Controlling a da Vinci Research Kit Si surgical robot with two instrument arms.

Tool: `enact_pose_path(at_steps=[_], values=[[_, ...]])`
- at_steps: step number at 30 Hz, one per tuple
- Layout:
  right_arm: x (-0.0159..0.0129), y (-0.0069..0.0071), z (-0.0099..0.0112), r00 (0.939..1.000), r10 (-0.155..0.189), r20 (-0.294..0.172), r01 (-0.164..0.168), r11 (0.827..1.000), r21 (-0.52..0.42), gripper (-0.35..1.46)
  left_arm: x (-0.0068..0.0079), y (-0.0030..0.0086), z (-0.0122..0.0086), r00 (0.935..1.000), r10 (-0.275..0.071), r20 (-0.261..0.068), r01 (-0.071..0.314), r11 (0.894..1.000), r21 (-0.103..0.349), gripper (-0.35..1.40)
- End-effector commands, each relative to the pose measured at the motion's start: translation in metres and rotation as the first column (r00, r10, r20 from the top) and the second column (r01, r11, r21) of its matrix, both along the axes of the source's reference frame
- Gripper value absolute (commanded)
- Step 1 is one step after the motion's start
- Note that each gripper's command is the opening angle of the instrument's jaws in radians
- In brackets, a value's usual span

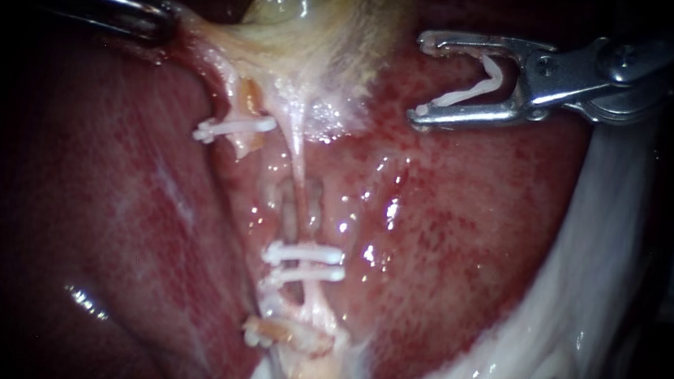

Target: Clipping third clip right tube

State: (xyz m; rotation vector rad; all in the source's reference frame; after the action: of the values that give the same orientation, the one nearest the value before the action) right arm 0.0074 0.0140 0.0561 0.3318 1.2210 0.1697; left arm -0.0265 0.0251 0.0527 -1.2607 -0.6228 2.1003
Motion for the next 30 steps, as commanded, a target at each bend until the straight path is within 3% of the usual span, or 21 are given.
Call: enact_pose_path(at_steps=[1,5,9,15,18,22,26,30], values=[[0.0002,-0.0005,0.0002,1.0,0.002,-0.003,-0.002,1.0,0.024,0.5,0.0,0.0,0.0,1.0,-0.001,0.0,0.001,1.0,-0.001,-0.35],[0.0018,-0.0026,0.0011,0.9999,0.002,-0.01,-0.001,0.989,0.145,0.5,0.0,0.0,0.0,1.0,-0.001,0.0,0.001,1.0,-0.001,-0.35],[0.004,-0.0055,0.0028,0.9999,-0.004,-0.012,0.007,0.957,0.291,0.49,0.0,0.0,0.0,1.0,-0.001,0.0,0.001,1.0,-0.001,-0.35],[0.0073,-0.0088,0.0057,0.9994,-0.031,-0.014,0.034,0.915,0.402,0.49,0.0,0.0,-0.0001,1.0,-0.001,0.0,0.001,1.0,-0.001,-0.35],[0.0088,-0.0097,0.007,0.9986,-0.049,-0.02,0.053,0.9,0.433,0.49,0.0,0.0,-0.0001,1.0,-0.001,0.0,0.001,1.0,-0.001,-0.35],[0.0104,-0.0101,0.0083,0.9987,-0.049,-0.013,0.049,0.891,0.452,0.49,0.0,-0.0001,-0.0003,1.0,-0.002,-0.001,0.002,1.0,-0.001,-0.35],[0.0121,-0.01,0.0092,0.999,-0.03,-0.033,0.042,0.874,0.484,0.5,-0.0002,-0.0002,-0.0004,1.0,-0.003,-0.002,0.003,1.0,-0.001,-0.35],[0.0132,-0.0098,0.0092,0.9961,0.005,-0.088,0.043,0.845,0.532,0.5,-0.0003,-0.0002,-0.0004,1.0,-0.004,-0.002,0.004,1.0,-0.001,-0.35]])
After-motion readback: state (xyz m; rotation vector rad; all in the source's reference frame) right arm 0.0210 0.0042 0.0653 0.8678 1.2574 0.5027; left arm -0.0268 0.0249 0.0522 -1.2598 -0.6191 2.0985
